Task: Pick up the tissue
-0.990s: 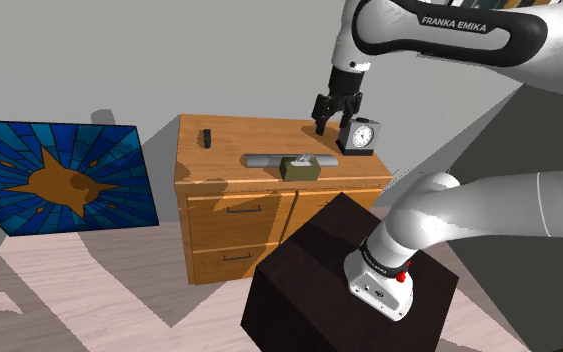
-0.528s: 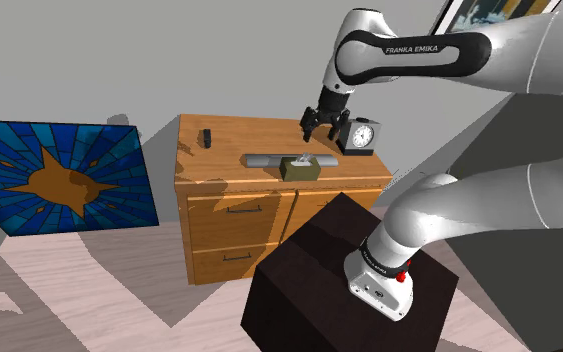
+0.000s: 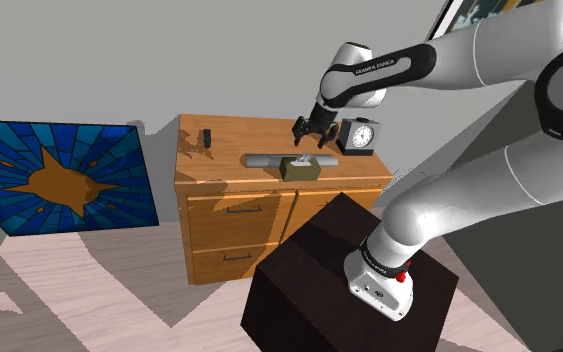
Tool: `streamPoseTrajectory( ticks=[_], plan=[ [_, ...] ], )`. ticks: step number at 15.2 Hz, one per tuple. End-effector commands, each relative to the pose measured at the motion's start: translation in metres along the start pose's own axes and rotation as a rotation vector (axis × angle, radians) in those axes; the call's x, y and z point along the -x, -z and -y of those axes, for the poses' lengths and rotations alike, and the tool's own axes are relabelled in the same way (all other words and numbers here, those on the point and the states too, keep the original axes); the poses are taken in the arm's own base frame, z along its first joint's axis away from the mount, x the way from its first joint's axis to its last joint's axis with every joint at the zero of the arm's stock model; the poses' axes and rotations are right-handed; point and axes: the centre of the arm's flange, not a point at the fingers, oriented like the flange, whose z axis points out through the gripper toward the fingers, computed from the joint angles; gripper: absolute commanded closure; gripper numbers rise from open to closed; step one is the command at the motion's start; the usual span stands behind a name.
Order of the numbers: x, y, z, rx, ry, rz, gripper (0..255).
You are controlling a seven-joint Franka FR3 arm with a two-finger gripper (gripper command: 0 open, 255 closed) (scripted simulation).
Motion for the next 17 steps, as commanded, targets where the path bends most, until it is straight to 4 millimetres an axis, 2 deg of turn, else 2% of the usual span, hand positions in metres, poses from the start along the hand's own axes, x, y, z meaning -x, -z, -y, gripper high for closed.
streamPoseTrajectory(
  ticks=[1,17],
  plan=[
    [-0.013,-0.018,-0.009,-0.017,-0.05,-0.029,0],
    [-0.12,-0.162,-0.098,-0.153,-0.438,-0.222,0]
  ],
)
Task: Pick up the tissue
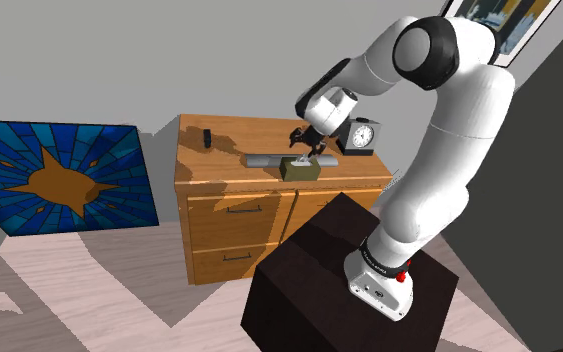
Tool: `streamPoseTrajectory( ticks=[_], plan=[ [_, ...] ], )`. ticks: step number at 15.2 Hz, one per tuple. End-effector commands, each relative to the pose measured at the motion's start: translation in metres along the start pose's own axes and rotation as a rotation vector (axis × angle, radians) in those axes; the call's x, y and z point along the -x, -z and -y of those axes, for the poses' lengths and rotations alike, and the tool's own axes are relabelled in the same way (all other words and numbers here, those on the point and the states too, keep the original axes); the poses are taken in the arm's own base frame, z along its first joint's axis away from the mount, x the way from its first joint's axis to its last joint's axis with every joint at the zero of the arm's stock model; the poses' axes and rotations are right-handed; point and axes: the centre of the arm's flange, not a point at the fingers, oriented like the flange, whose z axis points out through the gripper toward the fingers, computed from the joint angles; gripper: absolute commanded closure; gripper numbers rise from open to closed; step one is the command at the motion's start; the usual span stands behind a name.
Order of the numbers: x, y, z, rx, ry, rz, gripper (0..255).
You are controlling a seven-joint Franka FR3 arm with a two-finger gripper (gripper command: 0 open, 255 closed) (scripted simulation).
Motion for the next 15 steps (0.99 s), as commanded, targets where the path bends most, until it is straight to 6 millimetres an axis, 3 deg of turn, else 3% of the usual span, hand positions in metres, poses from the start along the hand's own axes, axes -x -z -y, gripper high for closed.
streamPoseTrajectory(
  ticks=[1,4,11,14,15],
  plan=[
    [-0.013,-0.02,-0.012,-0.017,-0.056,-0.026,0],
    [-0.032,-0.047,-0.026,-0.042,-0.127,-0.061,0],
    [-0.027,-0.082,-0.037,-0.042,-0.127,-0.061,0],
    [-0.026,-0.085,-0.038,-0.042,-0.127,-0.061,0],
    [-0.026,-0.085,-0.038,-0.042,-0.127,-0.061,255]
  ],
)
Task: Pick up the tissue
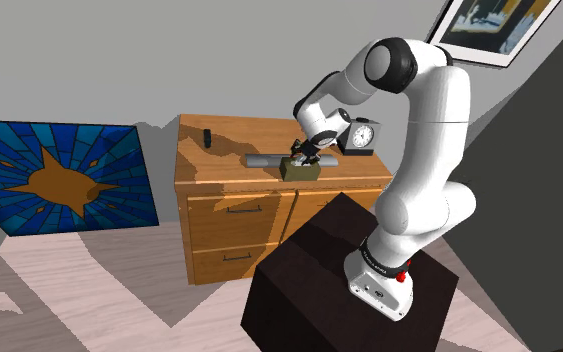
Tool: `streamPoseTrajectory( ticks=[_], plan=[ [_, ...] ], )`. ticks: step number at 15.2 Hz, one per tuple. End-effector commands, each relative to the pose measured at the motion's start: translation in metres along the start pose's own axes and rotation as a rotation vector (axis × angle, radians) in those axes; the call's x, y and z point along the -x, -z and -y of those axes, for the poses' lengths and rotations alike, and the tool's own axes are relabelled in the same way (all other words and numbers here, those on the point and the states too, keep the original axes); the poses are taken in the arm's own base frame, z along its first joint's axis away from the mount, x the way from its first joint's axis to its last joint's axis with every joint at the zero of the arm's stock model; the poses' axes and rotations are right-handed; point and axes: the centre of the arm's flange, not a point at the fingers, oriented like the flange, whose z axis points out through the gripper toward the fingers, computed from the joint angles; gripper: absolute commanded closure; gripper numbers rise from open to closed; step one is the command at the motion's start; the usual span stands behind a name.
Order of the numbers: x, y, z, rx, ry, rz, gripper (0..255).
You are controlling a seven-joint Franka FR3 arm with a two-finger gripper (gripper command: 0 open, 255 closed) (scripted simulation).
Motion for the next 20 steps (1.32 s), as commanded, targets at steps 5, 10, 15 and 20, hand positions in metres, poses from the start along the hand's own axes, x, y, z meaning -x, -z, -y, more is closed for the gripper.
streamPoseTrajectory(
  ticks=[5,10,15,20],
  plan=[
    [0.0,0.0,-0.001,0.0,0.0,0.0,255],
    [-0.001,0.004,0.002,0.0,0.0,0.0,255],
    [-0.005,0.029,0.011,0.0,0.0,0.0,255],
    [-0.009,0.053,0.021,0.0,0.0,0.0,255]
  ],
)
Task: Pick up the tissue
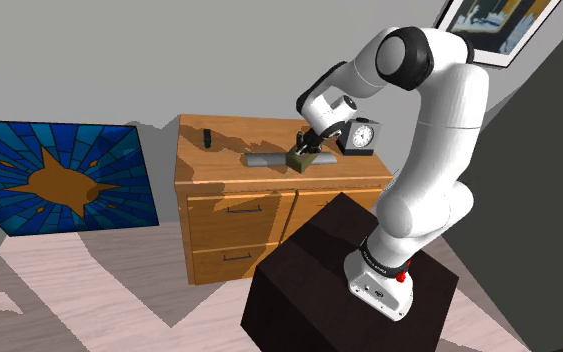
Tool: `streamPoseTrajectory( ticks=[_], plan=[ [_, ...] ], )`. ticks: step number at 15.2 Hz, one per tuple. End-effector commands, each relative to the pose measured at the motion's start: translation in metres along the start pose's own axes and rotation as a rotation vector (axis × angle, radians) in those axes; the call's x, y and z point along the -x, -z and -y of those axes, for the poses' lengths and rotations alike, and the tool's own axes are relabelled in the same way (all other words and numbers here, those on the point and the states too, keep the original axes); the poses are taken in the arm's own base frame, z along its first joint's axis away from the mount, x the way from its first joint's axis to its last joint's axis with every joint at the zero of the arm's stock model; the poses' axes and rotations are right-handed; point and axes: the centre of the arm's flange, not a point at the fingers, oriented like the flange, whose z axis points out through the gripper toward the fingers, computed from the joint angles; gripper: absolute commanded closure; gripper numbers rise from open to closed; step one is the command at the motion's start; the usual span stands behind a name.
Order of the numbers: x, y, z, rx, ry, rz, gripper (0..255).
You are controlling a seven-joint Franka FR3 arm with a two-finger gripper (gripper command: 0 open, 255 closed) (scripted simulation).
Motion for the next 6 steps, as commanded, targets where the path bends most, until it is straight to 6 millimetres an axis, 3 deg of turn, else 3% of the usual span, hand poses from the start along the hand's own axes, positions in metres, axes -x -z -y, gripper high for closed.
streamPoseTrajectory(
  ticks=[1,6],
  plan=[
    [-0.001,0.01,0.004,0.0,0.0,0.0,255],
    [-0.004,0.025,0.01,0.0,0.0,0.0,255]
  ],
)
